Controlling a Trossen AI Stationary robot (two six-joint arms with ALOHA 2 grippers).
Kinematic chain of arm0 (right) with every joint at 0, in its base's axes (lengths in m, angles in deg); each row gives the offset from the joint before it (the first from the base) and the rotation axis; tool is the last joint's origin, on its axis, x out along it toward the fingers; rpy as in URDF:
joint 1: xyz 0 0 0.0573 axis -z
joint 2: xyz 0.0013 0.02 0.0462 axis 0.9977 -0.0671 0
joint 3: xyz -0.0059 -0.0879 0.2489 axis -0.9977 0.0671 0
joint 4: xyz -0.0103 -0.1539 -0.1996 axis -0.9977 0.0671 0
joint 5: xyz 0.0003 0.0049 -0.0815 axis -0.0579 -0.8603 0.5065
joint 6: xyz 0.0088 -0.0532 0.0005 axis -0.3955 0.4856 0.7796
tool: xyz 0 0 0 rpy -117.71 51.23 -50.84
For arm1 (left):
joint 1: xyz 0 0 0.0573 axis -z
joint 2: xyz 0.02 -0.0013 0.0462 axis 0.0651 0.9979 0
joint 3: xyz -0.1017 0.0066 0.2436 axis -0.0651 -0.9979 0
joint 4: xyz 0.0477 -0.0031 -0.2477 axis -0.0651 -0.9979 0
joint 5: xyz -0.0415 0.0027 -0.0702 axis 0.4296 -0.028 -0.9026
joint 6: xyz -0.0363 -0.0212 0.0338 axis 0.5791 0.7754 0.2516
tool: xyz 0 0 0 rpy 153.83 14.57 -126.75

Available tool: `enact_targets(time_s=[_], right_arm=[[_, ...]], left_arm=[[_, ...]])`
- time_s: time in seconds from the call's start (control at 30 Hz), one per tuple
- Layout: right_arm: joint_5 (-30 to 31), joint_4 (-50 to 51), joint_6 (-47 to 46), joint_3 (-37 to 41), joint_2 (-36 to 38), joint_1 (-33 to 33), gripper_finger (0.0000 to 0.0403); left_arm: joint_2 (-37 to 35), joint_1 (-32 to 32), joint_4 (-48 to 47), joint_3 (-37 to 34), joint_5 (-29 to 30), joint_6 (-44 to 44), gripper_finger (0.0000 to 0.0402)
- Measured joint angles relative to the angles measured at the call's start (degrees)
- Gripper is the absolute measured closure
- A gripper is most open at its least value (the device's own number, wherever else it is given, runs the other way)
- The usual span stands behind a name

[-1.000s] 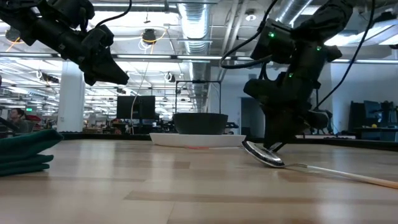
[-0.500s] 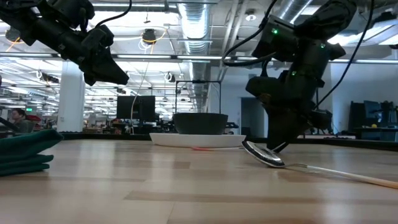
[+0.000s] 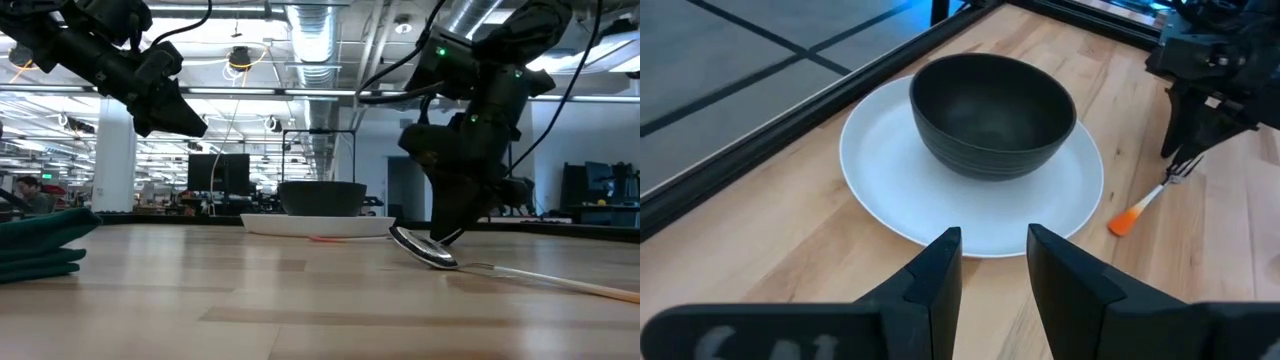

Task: Set table place
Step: Place the 1st spoon with the orange handle into the black bowl

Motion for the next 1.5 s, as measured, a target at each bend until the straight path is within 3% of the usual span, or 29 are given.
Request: enact_targets(time_s=[0.3, 1.07, 1.5], right_arm=[[0.6, 0.0, 3.6, 0.0, 0.0, 1.4, 0.0295], [-2.6, 4.5, -8.1, -0.1, 0.2, 1.2, 0.0294], [-5.5, 4.2, -11.8, -0.1, 0.2, 1.1, 0.0201]], left_arm=[[0.0, 0.0, 0.4, 0.0, 0.0, 0.0, 0.0296], [0.0, 0.0, 0.4, 0.0, 0.0, -0.8, 0.0296], [0.0, 0.0, 0.3, 0.0, 0.0, -1.6, 0.0296]])
